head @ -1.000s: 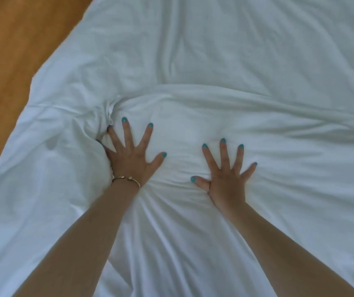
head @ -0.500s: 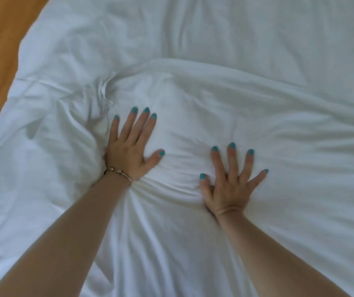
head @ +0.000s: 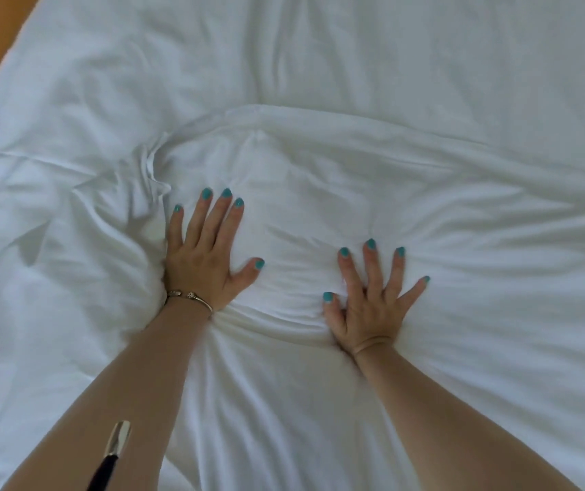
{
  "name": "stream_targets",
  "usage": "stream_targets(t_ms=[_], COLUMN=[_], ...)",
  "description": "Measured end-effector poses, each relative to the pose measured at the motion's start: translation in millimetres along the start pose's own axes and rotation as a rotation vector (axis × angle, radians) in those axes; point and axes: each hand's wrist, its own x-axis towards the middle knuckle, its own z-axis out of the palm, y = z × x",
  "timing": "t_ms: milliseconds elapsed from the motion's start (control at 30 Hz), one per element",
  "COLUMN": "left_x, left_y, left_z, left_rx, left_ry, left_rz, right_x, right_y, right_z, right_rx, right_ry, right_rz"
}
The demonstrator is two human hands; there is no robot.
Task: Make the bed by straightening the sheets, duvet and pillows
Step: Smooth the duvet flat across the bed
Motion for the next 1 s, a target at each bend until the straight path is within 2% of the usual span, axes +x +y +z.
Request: stream_targets(t_ms=[200,367,467,533,600,667,733,800,867,933,1000], left_x=[8.5,-5.0,-46.7,-98.4,-150.8,-195.0,-222.9,-229.9,-222.3,-200.8,-182.9], left_y=[-1.1,9.3,-6.2,-30.7,-54.9,-79.4,-105.6,-130.5,-156.7,-179.8,-186.8], left_z=[-5.9,-48.8,-103.9,-150.3,-183.2,-200.1,-205.1,-198.8,-186.8,-191.0,-202.3], left_rx=[-0.055,0.008,0.081,0.116,0.046,0.004,0.013,-0.011,-0.120,-0.306,-0.408], left_ry=[-0.129,-0.363,-0.499,-0.449,-0.352,-0.449,-0.563,-0.586,-0.499,-0.422,-0.449], left_rz=[-0.037,-0.068,0.010,0.057,0.006,-0.066,-0.066,0.015,0.069,-0.050,-0.169], right_x=[3.8,-8.0,-32.0,-58.4,-77.9,-81.1,-72.6,-59.5,-43.1,-23.6,-3.5], right_y=[-4.0,-23.6,-65.1,-115.8,-168.5,-216.1,-255.2,-278.7,-288.5,-295.7,-304.5], right_z=[-14.7,-57.1,-91.5,-117.4,-137.3,-149.7,-156.6,-156.1,-150.4,-149.2,-149.4], right_rx=[-0.050,-0.039,0.223,0.388,0.568,0.757,0.883,0.878,0.839,0.844,0.863], right_ry=[-0.107,-0.249,-0.396,-0.501,-0.604,-0.698,-0.774,-0.780,-0.724,-0.637,-0.539], right_rz=[0.034,0.177,0.327,0.222,0.068,0.022,0.015,-0.038,-0.067,-0.072,-0.061])
